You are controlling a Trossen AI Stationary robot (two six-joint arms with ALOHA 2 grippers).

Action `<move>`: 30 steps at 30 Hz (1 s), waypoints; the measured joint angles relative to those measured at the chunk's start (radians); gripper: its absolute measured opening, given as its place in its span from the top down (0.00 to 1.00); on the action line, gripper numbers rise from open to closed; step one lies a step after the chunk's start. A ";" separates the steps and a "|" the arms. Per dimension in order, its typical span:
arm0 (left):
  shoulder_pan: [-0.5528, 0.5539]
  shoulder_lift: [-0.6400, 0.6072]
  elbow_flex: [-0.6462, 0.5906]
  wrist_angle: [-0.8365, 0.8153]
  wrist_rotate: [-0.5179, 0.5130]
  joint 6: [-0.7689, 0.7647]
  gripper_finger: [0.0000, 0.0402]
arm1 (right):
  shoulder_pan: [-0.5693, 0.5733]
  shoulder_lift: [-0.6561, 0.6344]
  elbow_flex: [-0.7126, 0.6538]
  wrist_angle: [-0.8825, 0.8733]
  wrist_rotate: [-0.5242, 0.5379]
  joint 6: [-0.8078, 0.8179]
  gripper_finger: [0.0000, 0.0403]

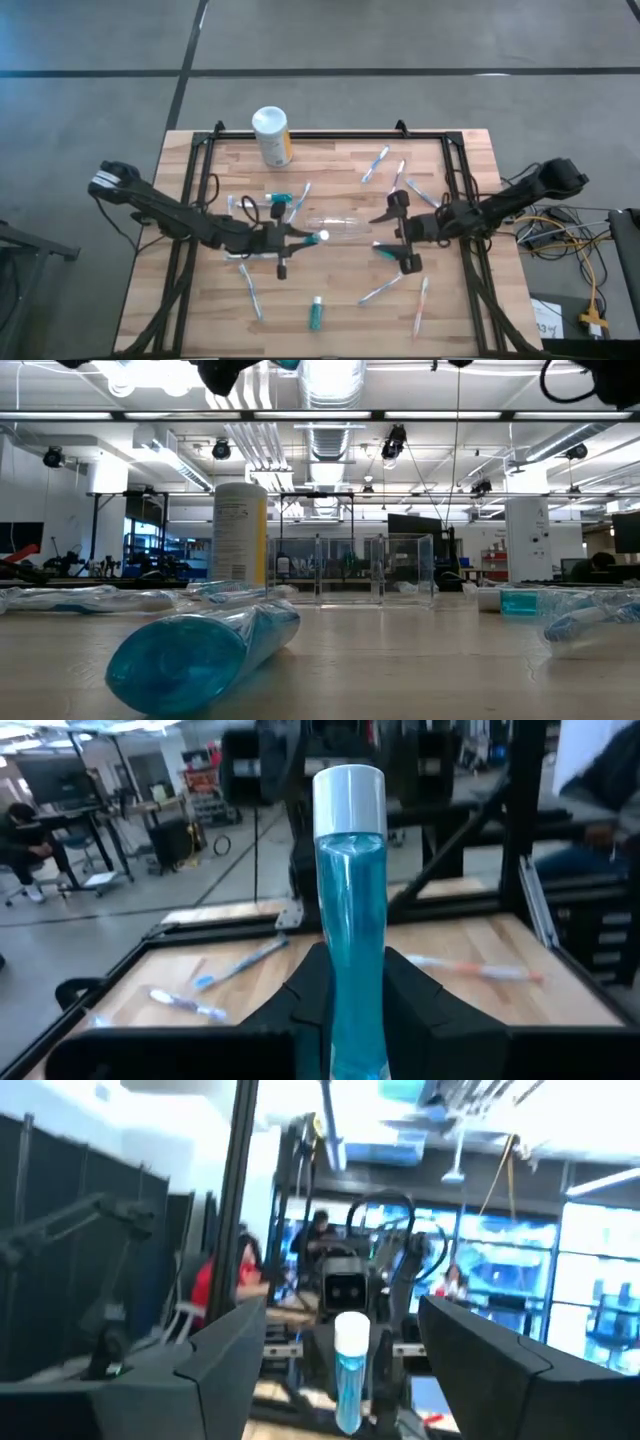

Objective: Pick & Place toothbrushing station
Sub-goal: Put the mouthwash into the transparent organizer

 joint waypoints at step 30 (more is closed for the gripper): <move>0.005 0.049 0.115 -0.385 -0.092 -0.136 0.87 | -0.040 0.345 0.948 -1.593 0.063 0.098 0.28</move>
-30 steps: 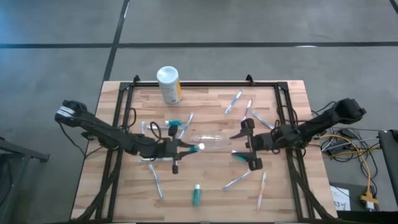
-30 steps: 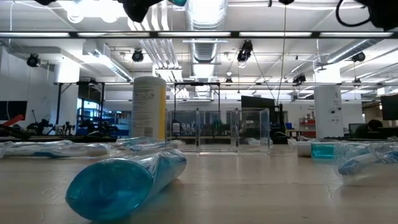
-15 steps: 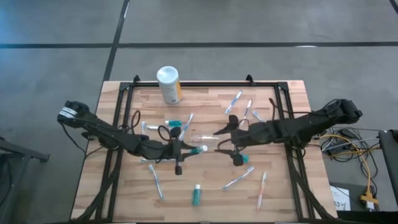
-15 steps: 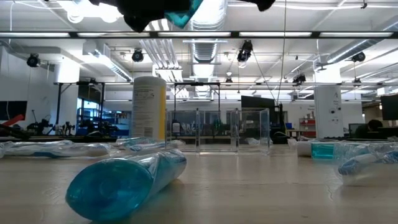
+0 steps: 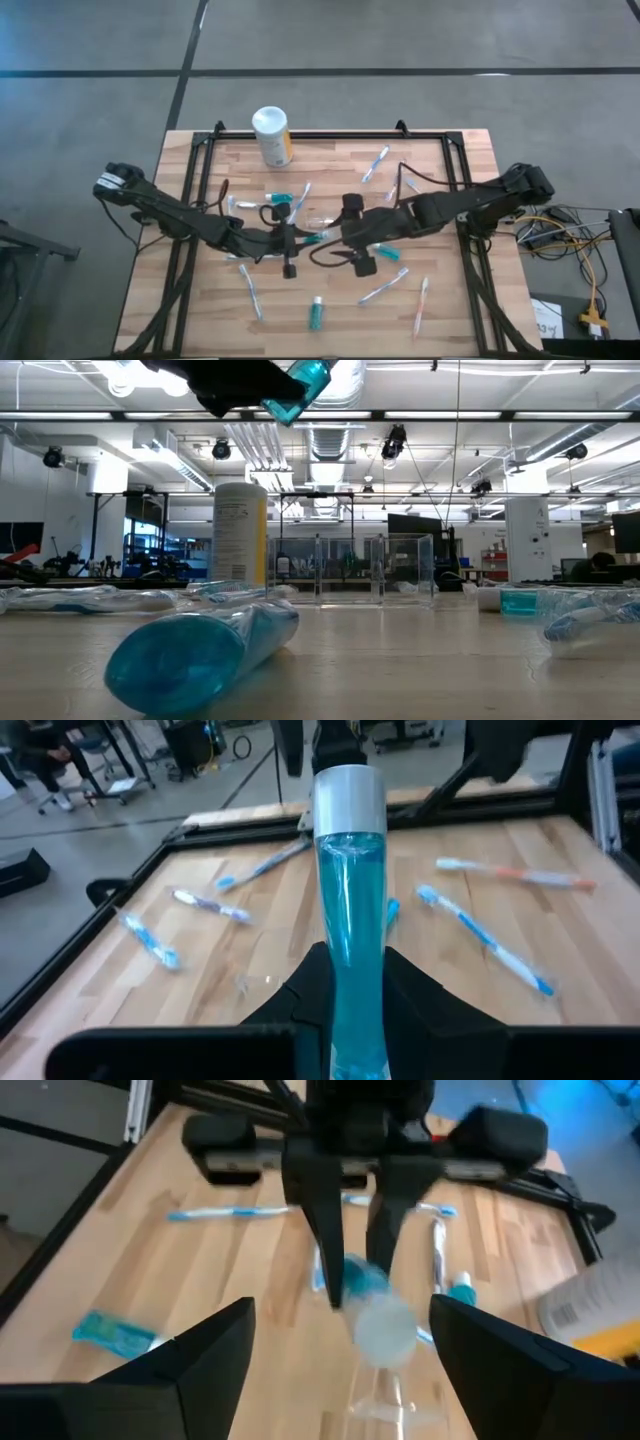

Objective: Pick & Place toothbrushing station
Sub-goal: Put the mouthwash into the transparent organizer

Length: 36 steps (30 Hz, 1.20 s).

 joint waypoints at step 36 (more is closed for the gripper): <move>-0.001 0.000 -0.005 -0.023 -0.002 -0.015 0.87 | -0.070 0.065 0.024 -0.036 -0.069 0.041 0.52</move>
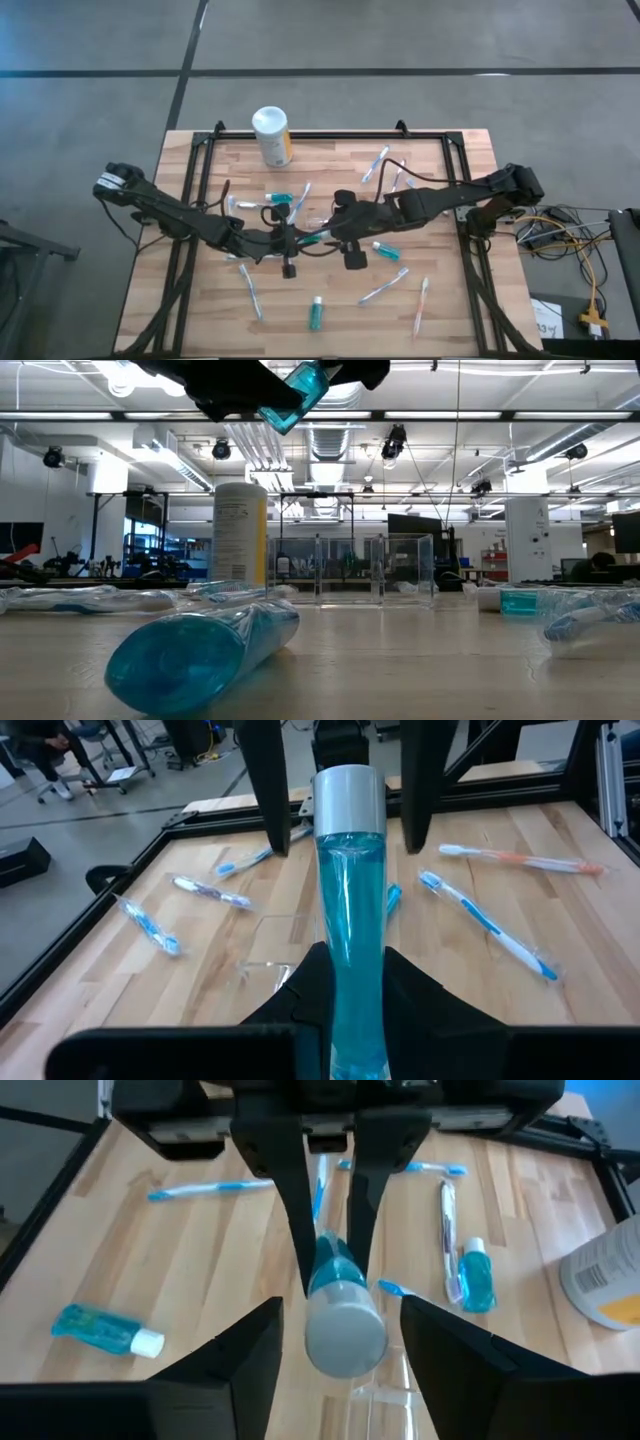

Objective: Pick & Place toothbrushing station
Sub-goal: Put the mouthwash into the transparent organizer

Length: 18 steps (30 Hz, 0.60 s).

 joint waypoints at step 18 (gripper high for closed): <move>0.002 0.000 0.000 -0.006 0.005 -0.010 0.87 | -0.002 0.000 0.000 0.010 -0.069 -0.029 0.79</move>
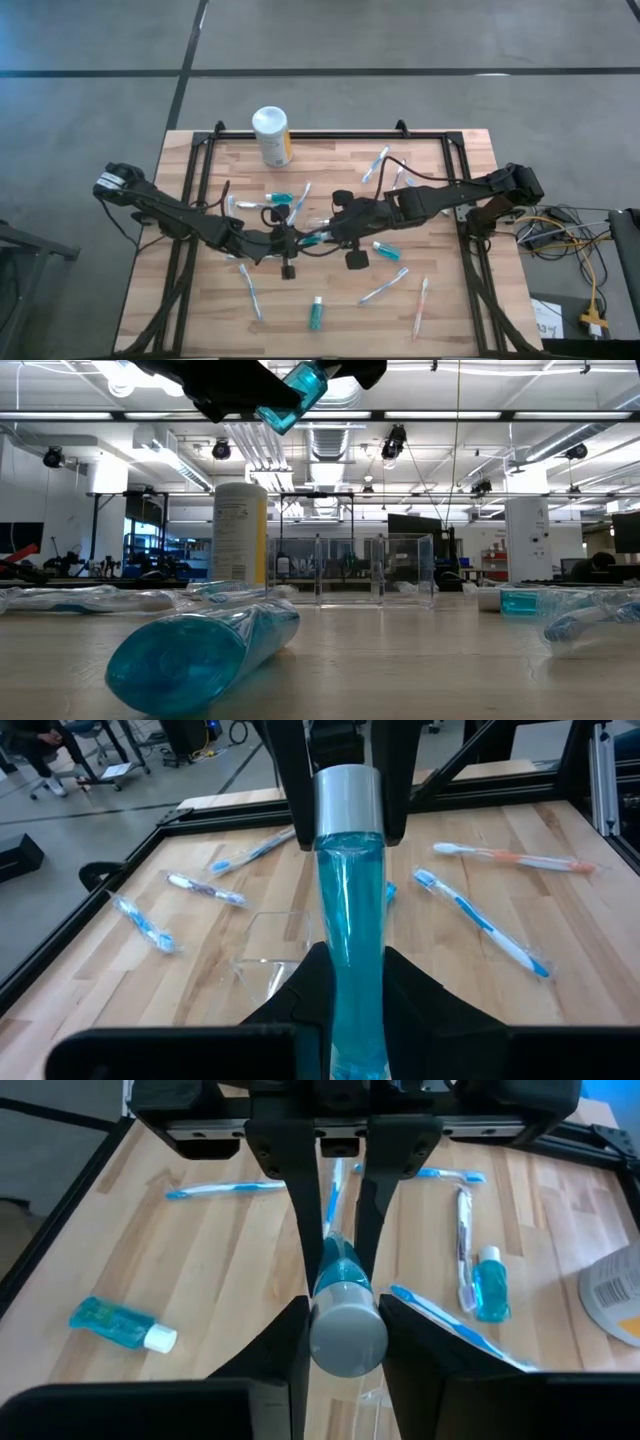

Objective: Pick & Place toothbrushing station
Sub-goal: Put the mouthwash into the transparent organizer

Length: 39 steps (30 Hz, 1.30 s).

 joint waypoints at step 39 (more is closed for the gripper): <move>-0.267 -0.035 -0.151 0.084 -0.075 -0.142 0.98 | -0.150 0.104 0.159 -0.475 -0.059 0.116 0.79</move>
